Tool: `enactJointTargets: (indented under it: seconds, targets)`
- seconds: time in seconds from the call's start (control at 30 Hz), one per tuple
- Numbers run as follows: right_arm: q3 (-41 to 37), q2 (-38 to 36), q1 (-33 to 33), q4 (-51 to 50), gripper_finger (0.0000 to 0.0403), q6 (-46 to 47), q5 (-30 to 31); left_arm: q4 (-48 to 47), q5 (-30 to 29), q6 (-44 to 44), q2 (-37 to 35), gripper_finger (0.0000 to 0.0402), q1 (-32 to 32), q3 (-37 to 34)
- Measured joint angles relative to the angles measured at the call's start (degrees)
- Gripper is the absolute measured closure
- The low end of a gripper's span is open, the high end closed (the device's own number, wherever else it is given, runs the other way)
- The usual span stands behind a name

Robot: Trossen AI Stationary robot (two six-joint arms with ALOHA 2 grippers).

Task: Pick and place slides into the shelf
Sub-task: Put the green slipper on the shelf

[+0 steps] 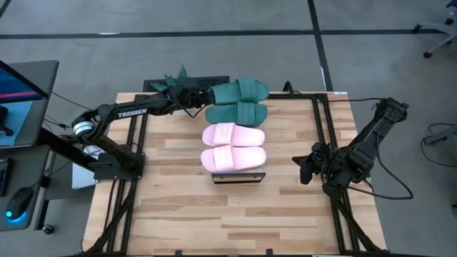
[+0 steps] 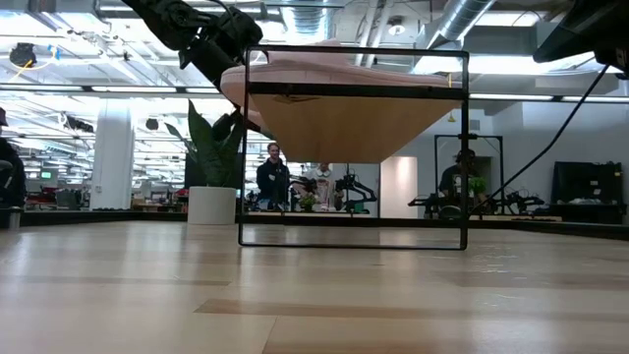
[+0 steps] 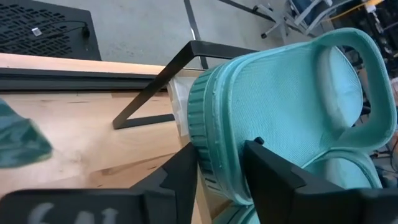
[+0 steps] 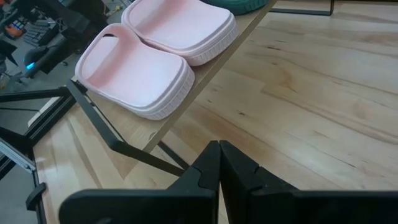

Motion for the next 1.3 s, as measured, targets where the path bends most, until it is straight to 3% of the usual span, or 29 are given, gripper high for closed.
enactJointTargets:
  seconds: [0.37,1.03,1.3]
  targets:
    - [0.00,0.00,0.00,0.00,0.0403,-0.02,0.00,0.02,0.55,1.79,0.00,0.0263,0.00,0.00]
    - [0.00,0.00,0.00,0.00,0.0403,-0.02,0.00,0.10,2.58,2.53,0.00,0.0261,0.67,-0.04]
    - [0.00,0.00,0.00,-0.01,0.0403,-0.12,0.00,0.13,4.40,3.00,0.00,0.0232,1.45,-0.04]
